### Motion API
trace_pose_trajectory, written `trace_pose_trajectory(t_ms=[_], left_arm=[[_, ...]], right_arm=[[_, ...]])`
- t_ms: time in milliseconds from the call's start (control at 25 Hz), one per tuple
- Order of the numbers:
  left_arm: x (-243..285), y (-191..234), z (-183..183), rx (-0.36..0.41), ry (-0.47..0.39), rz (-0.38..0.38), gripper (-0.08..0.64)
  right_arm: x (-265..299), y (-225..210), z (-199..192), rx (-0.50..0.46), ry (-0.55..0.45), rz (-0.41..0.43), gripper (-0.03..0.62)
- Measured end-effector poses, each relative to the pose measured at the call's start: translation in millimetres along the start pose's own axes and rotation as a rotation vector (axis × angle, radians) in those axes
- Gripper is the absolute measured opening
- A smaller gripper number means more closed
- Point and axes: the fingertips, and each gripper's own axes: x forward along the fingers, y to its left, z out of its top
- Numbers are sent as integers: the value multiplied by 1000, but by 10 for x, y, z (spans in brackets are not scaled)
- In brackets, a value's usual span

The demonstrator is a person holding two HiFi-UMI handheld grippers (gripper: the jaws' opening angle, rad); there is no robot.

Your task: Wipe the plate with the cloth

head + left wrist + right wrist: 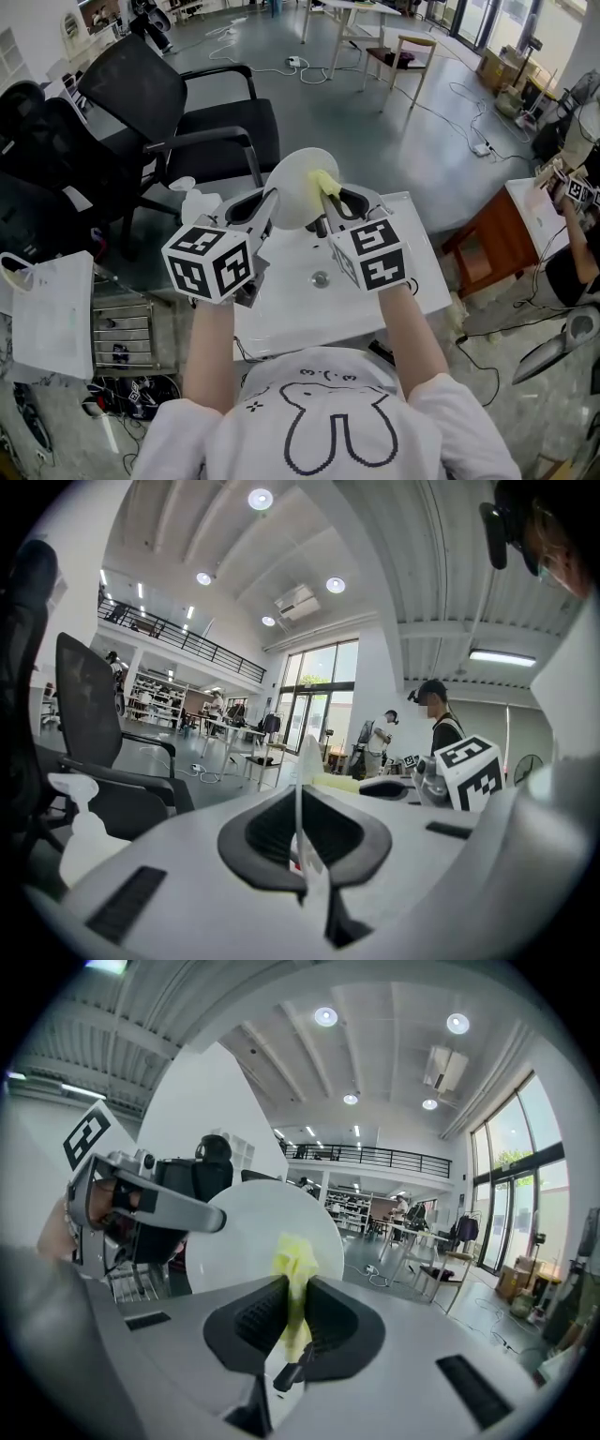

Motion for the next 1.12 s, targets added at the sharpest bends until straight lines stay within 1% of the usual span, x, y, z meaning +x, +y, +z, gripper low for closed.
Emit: trace_pose_trajectory(t_ms=[280, 400, 480, 640, 800, 960, 1120], left_arm=[[-21, 26, 25, -2, -4, 10, 17], [-16, 25, -29, 1, 6, 13, 17], [-14, 19, -53, 0, 13, 14, 17], [-3, -1, -87, 7, 26, 14, 17], [8, -25, -100, 16, 37, 3, 17], [9, -91, -100, 26, 42, -11, 17], [2, -143, -88, 26, 42, -26, 17]], right_arm=[[-20, 69, -450, 45, 90, 10, 52], [-61, 84, -516, 53, 100, 13, 52], [-133, 88, -401, 49, 71, 17, 52], [-277, 111, 44, 37, -39, 36, 52], [-279, 148, 413, 56, -122, 65, 52], [-225, 128, 581, 46, -146, 57, 52], [-146, 117, 594, 18, -131, 39, 52]])
